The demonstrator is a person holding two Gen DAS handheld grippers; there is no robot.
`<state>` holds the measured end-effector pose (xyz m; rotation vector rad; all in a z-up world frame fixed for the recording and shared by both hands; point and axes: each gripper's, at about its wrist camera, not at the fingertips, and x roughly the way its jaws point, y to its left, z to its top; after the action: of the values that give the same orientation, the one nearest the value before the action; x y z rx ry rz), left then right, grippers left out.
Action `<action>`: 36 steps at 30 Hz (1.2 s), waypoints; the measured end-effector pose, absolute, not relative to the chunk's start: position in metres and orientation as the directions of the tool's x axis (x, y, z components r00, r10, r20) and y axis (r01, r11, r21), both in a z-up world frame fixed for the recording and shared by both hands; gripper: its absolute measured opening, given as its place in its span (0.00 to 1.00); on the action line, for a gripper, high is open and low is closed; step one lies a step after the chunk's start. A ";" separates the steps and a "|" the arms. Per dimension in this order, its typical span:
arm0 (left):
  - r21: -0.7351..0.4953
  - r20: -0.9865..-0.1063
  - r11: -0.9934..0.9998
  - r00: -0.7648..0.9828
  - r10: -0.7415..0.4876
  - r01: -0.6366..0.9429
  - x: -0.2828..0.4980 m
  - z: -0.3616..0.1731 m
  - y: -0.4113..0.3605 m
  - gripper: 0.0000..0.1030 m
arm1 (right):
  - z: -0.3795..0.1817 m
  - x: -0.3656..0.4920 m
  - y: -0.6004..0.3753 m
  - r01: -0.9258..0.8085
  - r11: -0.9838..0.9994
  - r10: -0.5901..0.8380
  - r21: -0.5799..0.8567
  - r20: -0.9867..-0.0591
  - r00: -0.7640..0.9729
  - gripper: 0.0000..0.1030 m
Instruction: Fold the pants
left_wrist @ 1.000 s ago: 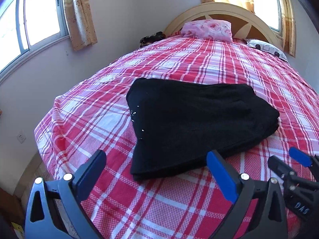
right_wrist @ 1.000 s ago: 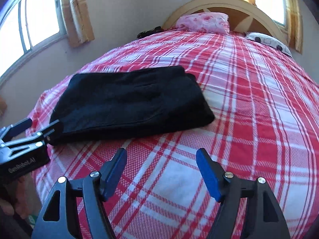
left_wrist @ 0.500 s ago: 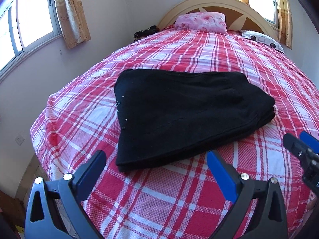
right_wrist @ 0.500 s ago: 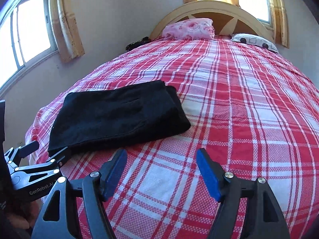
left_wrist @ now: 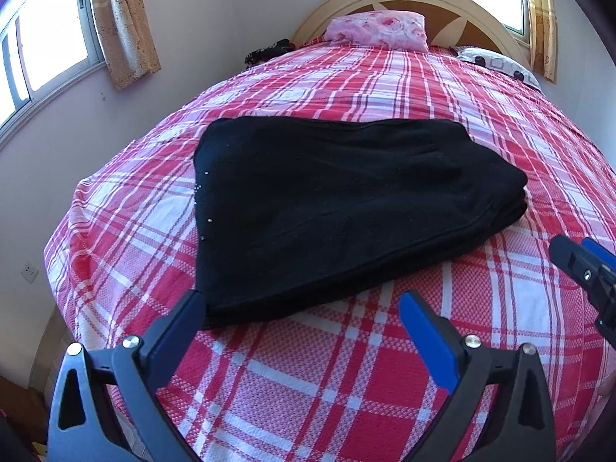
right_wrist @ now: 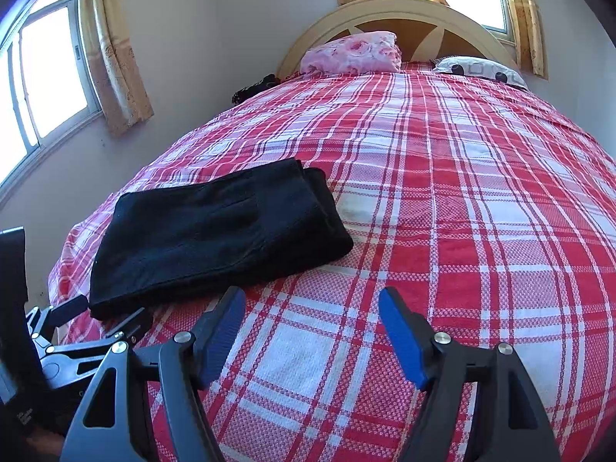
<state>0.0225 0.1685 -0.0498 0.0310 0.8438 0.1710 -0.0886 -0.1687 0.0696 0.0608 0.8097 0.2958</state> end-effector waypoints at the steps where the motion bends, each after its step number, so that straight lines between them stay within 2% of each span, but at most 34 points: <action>1: 0.096 -0.742 0.986 0.651 0.162 -0.137 0.023 -0.050 0.168 1.00 | 0.070 -0.088 -0.168 -0.237 0.957 0.282 0.165 -0.707 0.648 0.71; 7: 0.095 -0.732 0.984 0.660 0.170 -0.149 0.025 -0.048 0.169 0.99 | 0.065 -0.088 -0.165 -0.246 0.957 0.280 0.155 -0.722 0.633 0.71; 12: -0.010 -0.715 0.975 0.684 0.147 -0.220 0.029 -0.035 0.201 0.98 | 0.069 -0.080 -0.180 -0.232 0.955 0.295 0.186 -0.692 0.659 0.71; 15: -0.039 -0.732 0.965 0.665 0.148 -0.259 0.035 -0.038 0.217 0.98 | 0.066 -0.062 -0.193 -0.214 0.943 0.332 0.256 -0.678 0.656 0.71; 18: -0.087 -0.731 0.948 0.667 0.148 -0.305 0.029 -0.037 0.234 0.98 | 0.058 -0.037 -0.202 -0.189 0.904 0.410 0.383 -0.651 0.639 0.71; 24: -0.118 -0.735 0.913 0.653 0.183 -0.390 0.009 -0.039 0.278 0.98 | 0.024 0.016 -0.179 -0.185 0.870 0.481 0.457 -0.707 0.519 0.71; 25: -0.122 -0.735 0.909 0.652 0.187 -0.399 0.008 -0.039 0.282 0.98 | 0.024 0.015 -0.174 -0.204 0.876 0.474 0.438 -0.700 0.533 0.63; 26: -0.130 -0.737 0.902 0.649 0.191 -0.413 0.007 -0.039 0.288 0.98 | 0.025 0.015 -0.169 -0.232 0.873 0.484 0.430 -0.702 0.523 0.48; 27: -0.147 -0.740 0.893 0.647 0.186 -0.425 0.006 -0.040 0.294 0.98 | 0.025 0.014 -0.166 -0.248 0.863 0.503 0.440 -0.701 0.505 0.44; 28: -0.161 -0.742 0.889 0.647 0.177 -0.428 0.007 -0.041 0.297 0.98 | 0.025 0.012 -0.165 -0.251 0.856 0.514 0.452 -0.696 0.500 0.37; 31: -0.218 -0.738 0.888 0.664 0.122 -0.406 0.012 -0.042 0.297 0.98 | 0.029 0.004 -0.165 -0.246 0.851 0.523 0.464 -0.705 0.479 0.33; 36: -0.256 -0.740 0.922 0.673 0.006 -0.290 0.045 -0.058 0.275 0.98 | 0.029 -0.020 -0.168 -0.200 0.867 0.489 0.456 -0.706 0.512 0.33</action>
<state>0.0453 0.2754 -0.0579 -0.3715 0.8205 0.1712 -0.0197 -0.1685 0.0287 0.3372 0.9483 0.4235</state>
